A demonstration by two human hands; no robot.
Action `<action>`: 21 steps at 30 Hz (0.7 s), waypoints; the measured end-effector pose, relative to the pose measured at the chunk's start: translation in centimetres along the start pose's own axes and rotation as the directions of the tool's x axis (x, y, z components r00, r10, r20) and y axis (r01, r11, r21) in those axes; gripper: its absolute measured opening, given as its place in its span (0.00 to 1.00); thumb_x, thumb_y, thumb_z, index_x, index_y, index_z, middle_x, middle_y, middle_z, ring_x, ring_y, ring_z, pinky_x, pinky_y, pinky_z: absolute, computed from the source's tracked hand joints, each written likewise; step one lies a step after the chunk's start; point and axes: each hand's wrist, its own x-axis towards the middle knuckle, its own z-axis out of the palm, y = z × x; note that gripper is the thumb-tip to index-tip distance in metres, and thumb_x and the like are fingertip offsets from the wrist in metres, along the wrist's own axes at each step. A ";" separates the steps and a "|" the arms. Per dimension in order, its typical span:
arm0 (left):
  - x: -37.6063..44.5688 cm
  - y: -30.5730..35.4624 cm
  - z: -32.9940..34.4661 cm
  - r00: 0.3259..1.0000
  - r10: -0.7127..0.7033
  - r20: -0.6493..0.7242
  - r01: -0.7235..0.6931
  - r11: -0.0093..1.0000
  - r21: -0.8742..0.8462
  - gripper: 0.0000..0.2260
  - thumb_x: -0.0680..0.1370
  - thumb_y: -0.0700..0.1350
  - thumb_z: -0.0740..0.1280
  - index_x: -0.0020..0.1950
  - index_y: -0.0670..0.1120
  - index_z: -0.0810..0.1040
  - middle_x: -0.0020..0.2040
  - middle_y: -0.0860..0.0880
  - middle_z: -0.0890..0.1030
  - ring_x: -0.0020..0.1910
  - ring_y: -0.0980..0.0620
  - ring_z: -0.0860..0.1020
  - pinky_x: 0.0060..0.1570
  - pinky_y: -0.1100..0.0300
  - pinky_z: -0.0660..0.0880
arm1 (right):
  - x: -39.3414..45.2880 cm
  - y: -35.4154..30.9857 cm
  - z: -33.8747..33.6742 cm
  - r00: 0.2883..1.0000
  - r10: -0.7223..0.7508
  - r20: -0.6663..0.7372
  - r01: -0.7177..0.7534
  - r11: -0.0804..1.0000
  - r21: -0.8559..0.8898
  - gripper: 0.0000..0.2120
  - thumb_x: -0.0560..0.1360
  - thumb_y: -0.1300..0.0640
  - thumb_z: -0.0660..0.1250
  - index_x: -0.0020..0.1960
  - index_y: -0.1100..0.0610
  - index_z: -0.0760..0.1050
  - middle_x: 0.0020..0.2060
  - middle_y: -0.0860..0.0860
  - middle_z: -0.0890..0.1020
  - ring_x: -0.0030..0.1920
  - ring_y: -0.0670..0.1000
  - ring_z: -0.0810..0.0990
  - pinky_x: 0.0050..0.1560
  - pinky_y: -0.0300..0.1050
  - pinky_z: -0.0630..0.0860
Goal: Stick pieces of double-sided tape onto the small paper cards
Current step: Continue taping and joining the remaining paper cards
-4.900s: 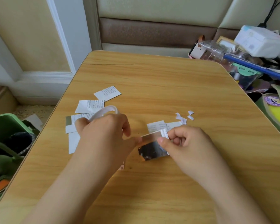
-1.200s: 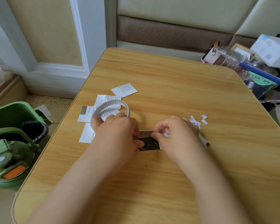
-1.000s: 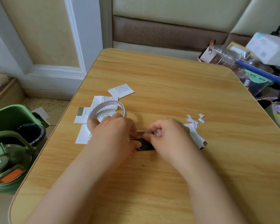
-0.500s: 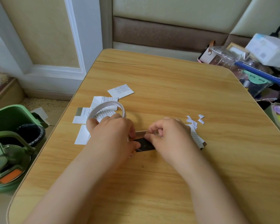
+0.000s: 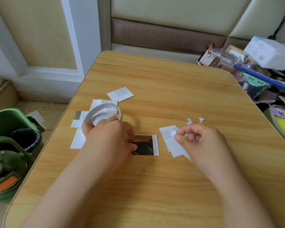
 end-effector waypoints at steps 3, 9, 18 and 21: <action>-0.1 0.1 -0.1 0.997 0.027 -0.066 -0.026 0.999 0.027 0.03 0.76 0.54 0.66 0.49 0.58 0.75 0.38 0.57 0.63 0.43 0.53 0.65 0.50 0.56 0.52 | -0.2 0.5 -0.7 0.998 -0.010 -0.059 0.016 0.996 0.091 0.07 0.71 0.58 0.73 0.35 0.51 0.79 0.27 0.45 0.66 0.27 0.43 0.66 0.27 0.33 0.64; -1.3 1.4 -0.9 0.926 0.220 -0.308 -0.334 0.856 -0.394 0.19 0.72 0.41 0.62 0.54 0.60 0.59 0.33 0.55 0.67 0.38 0.63 0.69 0.46 0.58 0.61 | -0.3 -0.4 0.5 0.988 -0.133 -0.078 0.143 0.978 0.150 0.10 0.70 0.54 0.73 0.49 0.44 0.78 0.33 0.44 0.73 0.39 0.42 0.72 0.41 0.28 0.68; -1.9 3.0 -1.1 0.974 0.185 -0.133 -0.184 0.299 -0.936 0.17 0.74 0.38 0.57 0.55 0.59 0.63 0.34 0.55 0.75 0.32 0.53 0.72 0.32 0.68 0.70 | -2.1 -2.6 1.6 0.808 -0.516 -0.286 0.558 0.826 0.087 0.16 0.75 0.53 0.65 0.62 0.54 0.76 0.54 0.43 0.75 0.54 0.40 0.75 0.54 0.29 0.69; -1.8 3.3 -0.7 0.968 0.214 -0.130 -0.190 0.286 -0.939 0.16 0.71 0.40 0.57 0.57 0.54 0.67 0.38 0.54 0.81 0.36 0.47 0.76 0.43 0.52 0.74 | -2.2 -3.0 1.7 0.749 -0.577 -0.326 0.620 0.784 0.038 0.16 0.76 0.56 0.64 0.62 0.59 0.76 0.59 0.48 0.74 0.60 0.41 0.72 0.60 0.30 0.67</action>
